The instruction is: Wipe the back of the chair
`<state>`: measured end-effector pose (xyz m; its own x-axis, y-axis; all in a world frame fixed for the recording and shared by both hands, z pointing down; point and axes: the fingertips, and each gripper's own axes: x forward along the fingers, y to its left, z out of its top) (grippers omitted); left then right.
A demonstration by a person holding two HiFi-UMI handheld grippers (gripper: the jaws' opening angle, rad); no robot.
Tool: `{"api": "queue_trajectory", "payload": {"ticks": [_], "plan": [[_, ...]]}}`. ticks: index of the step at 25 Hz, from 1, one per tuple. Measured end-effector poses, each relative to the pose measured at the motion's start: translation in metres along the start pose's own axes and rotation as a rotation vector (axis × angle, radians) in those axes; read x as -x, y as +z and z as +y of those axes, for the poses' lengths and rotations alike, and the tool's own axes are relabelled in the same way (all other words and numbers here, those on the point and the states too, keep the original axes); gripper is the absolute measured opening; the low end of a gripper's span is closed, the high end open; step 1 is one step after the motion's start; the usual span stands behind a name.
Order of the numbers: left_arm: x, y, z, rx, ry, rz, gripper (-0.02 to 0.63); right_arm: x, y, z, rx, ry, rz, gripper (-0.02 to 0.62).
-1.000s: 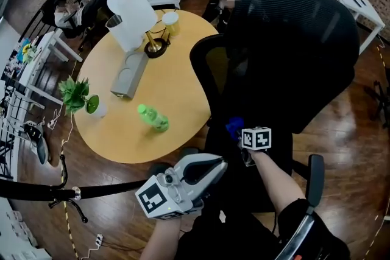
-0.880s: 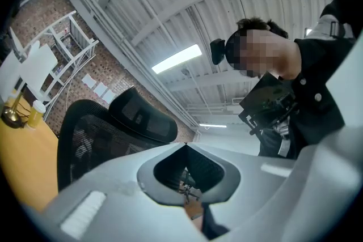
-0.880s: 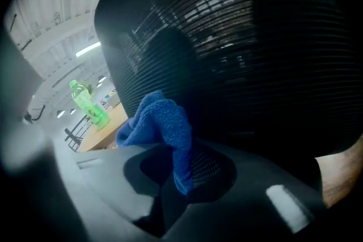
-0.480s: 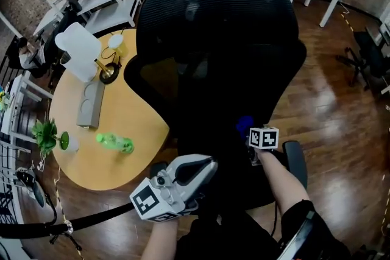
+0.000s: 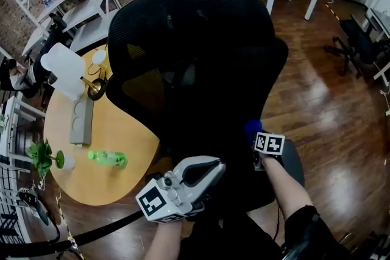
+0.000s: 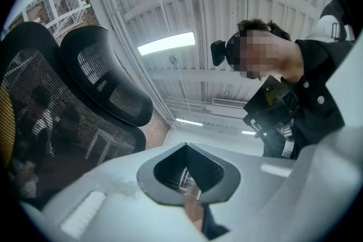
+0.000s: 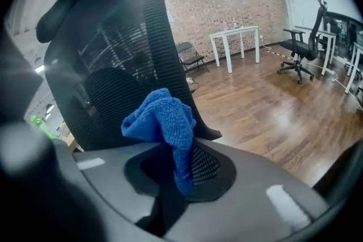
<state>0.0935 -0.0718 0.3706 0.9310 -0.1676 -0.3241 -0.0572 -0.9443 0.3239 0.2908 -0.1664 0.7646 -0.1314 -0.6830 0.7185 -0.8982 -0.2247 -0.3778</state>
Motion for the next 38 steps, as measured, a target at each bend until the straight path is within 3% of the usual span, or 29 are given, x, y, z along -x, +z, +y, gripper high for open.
{"api": "queue_trajectory", "payload": {"ticks": [3, 8, 13, 23, 31, 34, 38], "plan": [[-0.003, 0.004, 0.000, 0.010, -0.006, -0.007, -0.008, 0.001, -0.016, -0.005, -0.051, -0.022, 0.020, 0.054], [0.008, 0.012, 0.002, 0.007, 0.013, -0.011, -0.008, -0.009, -0.026, -0.021, -0.247, -0.091, 0.001, 0.054], [0.035, 0.027, 0.005, -0.015, 0.055, -0.031, -0.008, -0.040, -0.037, 0.030, -0.192, -0.045, 0.059, 0.054], [0.099, 0.060, 0.005, -0.061, 0.186, -0.071, -0.008, -0.084, -0.095, 0.198, 0.041, 0.214, 0.243, 0.054], [0.149, 0.079, 0.000, -0.096, 0.293, -0.113, -0.008, -0.092, -0.124, 0.267, 0.107, 0.332, 0.329, 0.054], [0.165, 0.078, -0.001, -0.107, 0.315, -0.115, -0.008, -0.078, -0.119, 0.296, 0.078, 0.505, 0.318, 0.054], [0.174, 0.079, -0.003, -0.101, 0.304, -0.123, -0.008, -0.027, -0.077, 0.343, 0.099, 0.753, 0.167, 0.054]]}}
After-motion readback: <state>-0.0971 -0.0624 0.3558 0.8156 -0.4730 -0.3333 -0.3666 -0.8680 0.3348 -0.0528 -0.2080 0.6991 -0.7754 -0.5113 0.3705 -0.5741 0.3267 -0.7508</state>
